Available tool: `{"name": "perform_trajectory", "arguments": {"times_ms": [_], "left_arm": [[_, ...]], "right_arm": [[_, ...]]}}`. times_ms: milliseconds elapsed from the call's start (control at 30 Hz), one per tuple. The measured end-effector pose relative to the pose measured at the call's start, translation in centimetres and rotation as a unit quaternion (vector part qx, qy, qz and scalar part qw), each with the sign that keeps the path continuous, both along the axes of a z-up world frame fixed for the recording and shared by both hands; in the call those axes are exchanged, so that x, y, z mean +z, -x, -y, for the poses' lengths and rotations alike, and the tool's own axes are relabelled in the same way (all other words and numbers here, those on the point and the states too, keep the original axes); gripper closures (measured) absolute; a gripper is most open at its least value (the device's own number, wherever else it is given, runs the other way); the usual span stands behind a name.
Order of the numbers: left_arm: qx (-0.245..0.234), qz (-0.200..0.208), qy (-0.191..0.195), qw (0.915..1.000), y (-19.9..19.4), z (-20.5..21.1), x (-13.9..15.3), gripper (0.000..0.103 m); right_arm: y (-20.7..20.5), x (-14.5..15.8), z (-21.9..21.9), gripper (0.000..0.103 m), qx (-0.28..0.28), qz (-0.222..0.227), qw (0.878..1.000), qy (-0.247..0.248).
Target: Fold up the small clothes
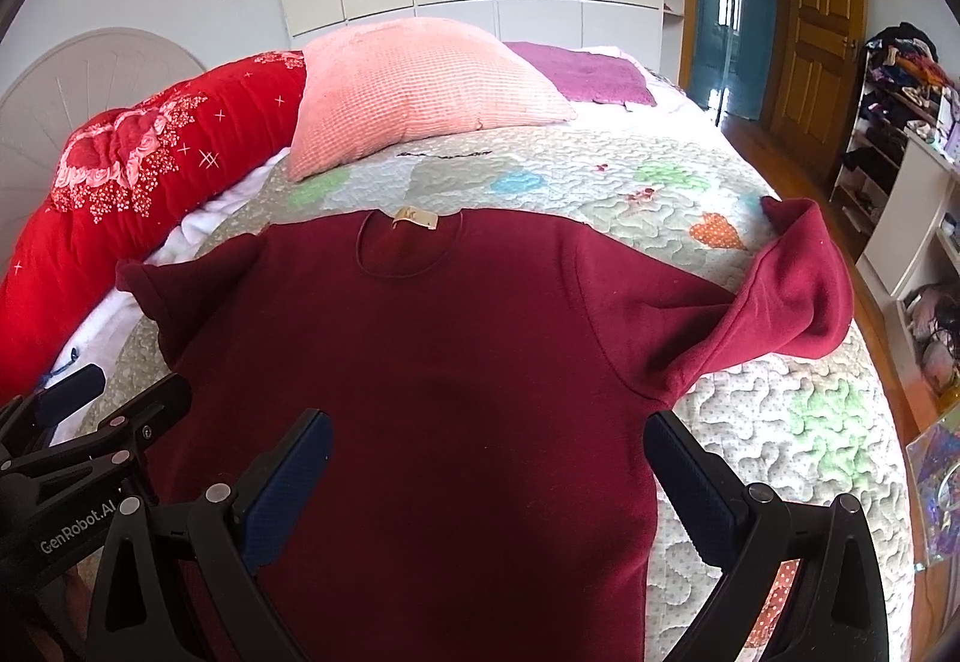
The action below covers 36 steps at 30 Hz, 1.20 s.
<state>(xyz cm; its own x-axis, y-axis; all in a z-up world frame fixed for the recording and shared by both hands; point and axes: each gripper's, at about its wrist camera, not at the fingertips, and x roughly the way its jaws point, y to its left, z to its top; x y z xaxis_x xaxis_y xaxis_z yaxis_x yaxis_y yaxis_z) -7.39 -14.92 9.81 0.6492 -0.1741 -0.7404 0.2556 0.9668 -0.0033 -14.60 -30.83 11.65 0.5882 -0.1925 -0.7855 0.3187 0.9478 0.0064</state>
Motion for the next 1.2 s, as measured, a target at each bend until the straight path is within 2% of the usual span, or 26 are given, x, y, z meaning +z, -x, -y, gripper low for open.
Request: {"name": "perform_trajectory", "arguments": {"times_ms": [1200], "left_arm": [[0.037,-0.027,0.011,0.9989,-4.3,-2.7,-2.3,0.015]], "right_arm": [[-4.1,-2.9,-1.5,0.0,0.018,-0.016,1.0,-0.005]]}}
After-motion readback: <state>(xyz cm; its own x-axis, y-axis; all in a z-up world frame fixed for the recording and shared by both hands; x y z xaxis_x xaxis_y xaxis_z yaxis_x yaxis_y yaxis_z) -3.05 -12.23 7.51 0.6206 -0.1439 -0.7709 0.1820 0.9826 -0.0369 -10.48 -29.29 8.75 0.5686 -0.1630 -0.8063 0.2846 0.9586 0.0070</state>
